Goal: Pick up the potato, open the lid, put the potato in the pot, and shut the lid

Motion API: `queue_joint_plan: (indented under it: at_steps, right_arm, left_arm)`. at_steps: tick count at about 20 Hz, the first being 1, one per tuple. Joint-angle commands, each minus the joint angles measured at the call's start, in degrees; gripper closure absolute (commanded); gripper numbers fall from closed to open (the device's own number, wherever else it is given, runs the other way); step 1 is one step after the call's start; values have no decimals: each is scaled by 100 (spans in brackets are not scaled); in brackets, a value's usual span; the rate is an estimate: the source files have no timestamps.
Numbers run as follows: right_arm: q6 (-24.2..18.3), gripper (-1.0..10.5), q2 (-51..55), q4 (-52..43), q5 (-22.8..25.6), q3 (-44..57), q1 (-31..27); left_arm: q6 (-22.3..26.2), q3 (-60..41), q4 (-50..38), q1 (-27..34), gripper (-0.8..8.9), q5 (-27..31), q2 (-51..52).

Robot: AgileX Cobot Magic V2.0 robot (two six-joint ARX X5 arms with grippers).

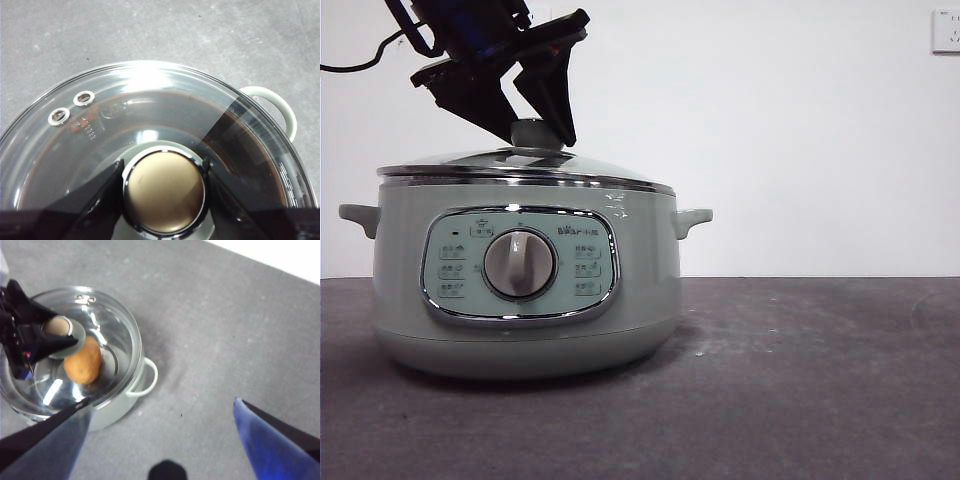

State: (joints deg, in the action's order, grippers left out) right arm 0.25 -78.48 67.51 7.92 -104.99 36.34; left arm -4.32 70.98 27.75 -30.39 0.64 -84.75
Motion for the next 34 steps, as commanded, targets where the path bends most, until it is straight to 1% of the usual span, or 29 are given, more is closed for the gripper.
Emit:
queue_joint_plan:
  at_steps: [1, 2, 3, 4, 5, 6, 9, 12, 15, 17, 18, 20, 21, 22, 24, 25, 26, 27, 28, 29, 31, 34]
  right_arm:
    - [291, 476, -2, 50, -9, -9, -2]
    - [428, 476, -2, 92, -11, -9, -2]
    - [446, 477, -2, 142, -11, -9, -2]
    - [444, 476, -2, 201, -11, -9, -2]
    - [446, 476, -2, 251, -11, -9, -2]
    - [446, 477, -2, 310, -11, -9, -2]
    - [448, 477, -2, 341, -11, -9, -2]
    - [485, 477, -2, 339, -11, -9, -2]
    - [485, 478, -2, 317, -4, -9, -2]
    - [483, 479, 0, 280, 0, -9, -2]
    - [483, 486, 2, 278, 11, -7, -2]
    - [483, 621, 22, 212, 101, 15, -2]
    - [483, 694, 74, 105, 264, 79, -2]
    - [481, 761, 160, -33, 442, 199, -2]
    - [481, 864, 372, -306, 457, 518, -2]
    - [479, 902, 511, -459, 463, 723, -2]
    - [459, 927, 662, -623, 466, 946, -2]
    - [457, 928, 837, -817, 463, 1204, -2]
    - [428, 928, 1027, -1045, 463, 1502, -2]
    - [389, 929, 1257, -1305, 463, 1834, -2]
    - [372, 929, 1779, -1930, 459, 2599, 7]
    - [374, 930, 2629, -2916, 457, 3875, 13]
  left_arm:
    - [-39, -33, 114, -37, 811, -68, -125]
    - [-39, -33, 107, -35, 773, -68, -125]
    - [-37, -33, 103, -33, 660, -68, -125]
    - [-37, -33, 101, -28, 506, -68, -125]
    - [-37, -33, 92, -28, 394, -68, -125]
    - [-37, -33, 63, -28, 373, -72, -125]
    - [-37, -33, -81, -28, 373, -55, -125]
    - [-37, -17, -391, -28, 373, 94, 26]
    - [-39, 157, -341, -28, 373, 79, 494]
    - [-42, 299, -201, -79, 373, -2, 988]
    - [-39, 323, -155, -125, 375, -83, 1287]
    - [-39, 326, 7, -269, 379, -94, 1906]
    - [-37, 326, 157, -315, 422, -61, 2199]
    - [-22, 326, 352, -332, 541, -50, 2481]
    - [63, 326, 750, -330, 835, -4, 2964]
    - [160, 326, 938, -330, 821, 210, 3165]
    - [166, 326, 1117, -330, 821, 595, 3327]
    - [247, 326, 1283, -332, 822, 955, 3451]
    - [315, 319, 1434, -330, 822, 1178, 3541]
    - [341, 319, 1558, -332, 822, 1287, 3602]
    - [431, 236, 1622, -341, 822, 1283, 3799]
    - [439, -361, 1276, -341, 822, 1283, 4277]
